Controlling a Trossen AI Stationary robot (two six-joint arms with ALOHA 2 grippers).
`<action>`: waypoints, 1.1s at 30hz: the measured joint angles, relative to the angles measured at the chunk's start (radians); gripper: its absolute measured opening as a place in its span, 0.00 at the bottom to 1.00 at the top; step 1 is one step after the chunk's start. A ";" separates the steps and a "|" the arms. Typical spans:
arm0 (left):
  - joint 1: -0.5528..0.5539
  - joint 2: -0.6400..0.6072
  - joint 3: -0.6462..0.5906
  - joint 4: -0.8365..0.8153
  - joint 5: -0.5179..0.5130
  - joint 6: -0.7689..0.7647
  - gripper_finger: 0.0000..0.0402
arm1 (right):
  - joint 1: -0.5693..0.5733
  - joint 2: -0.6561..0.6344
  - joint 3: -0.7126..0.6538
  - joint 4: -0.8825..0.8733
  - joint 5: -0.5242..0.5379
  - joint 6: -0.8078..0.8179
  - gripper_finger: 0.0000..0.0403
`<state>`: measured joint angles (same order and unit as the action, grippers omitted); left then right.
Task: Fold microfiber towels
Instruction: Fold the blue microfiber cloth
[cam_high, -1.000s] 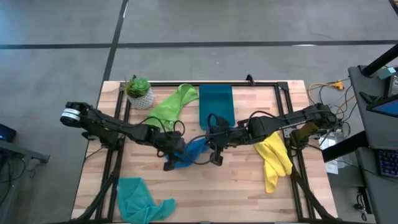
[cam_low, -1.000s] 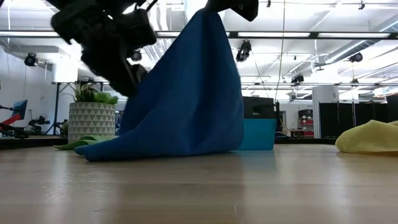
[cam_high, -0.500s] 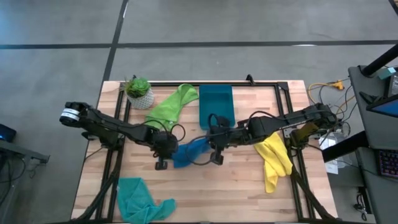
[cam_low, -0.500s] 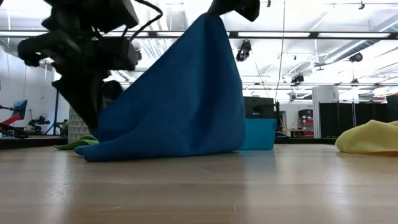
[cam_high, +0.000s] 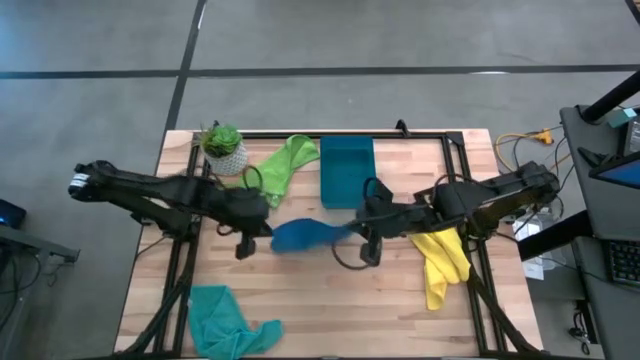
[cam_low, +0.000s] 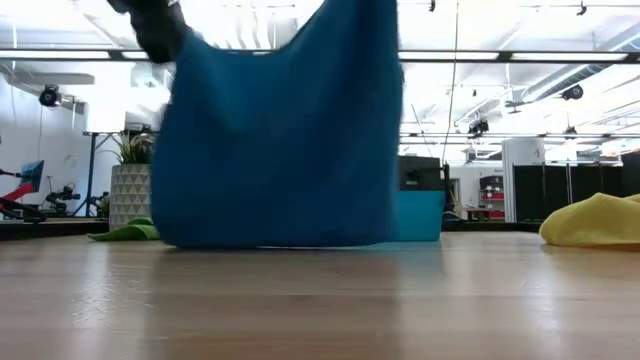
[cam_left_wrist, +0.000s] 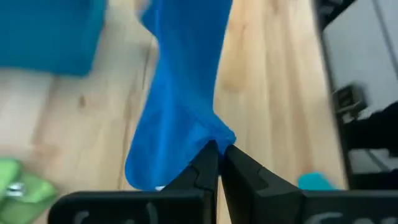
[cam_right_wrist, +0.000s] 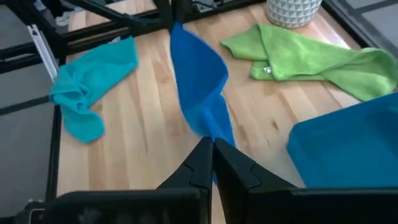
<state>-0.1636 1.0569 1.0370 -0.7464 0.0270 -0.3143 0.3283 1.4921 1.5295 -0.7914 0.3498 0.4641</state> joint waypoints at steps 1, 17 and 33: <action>-0.002 -0.008 0.036 -0.039 -0.033 0.001 0.00 | 0.009 -0.007 0.000 -0.007 0.029 0.000 0.02; 0.136 0.104 0.483 -0.292 -0.538 0.352 0.00 | -0.132 -0.162 0.000 -0.086 0.315 -0.271 0.02; -0.262 0.304 0.043 -0.018 -0.378 -0.209 0.00 | 0.300 -0.030 -0.553 0.229 0.323 0.417 0.02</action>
<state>-0.4257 1.3607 1.0798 -0.7639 -0.3512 -0.5237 0.6284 1.4617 0.9767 -0.5625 0.6731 0.8814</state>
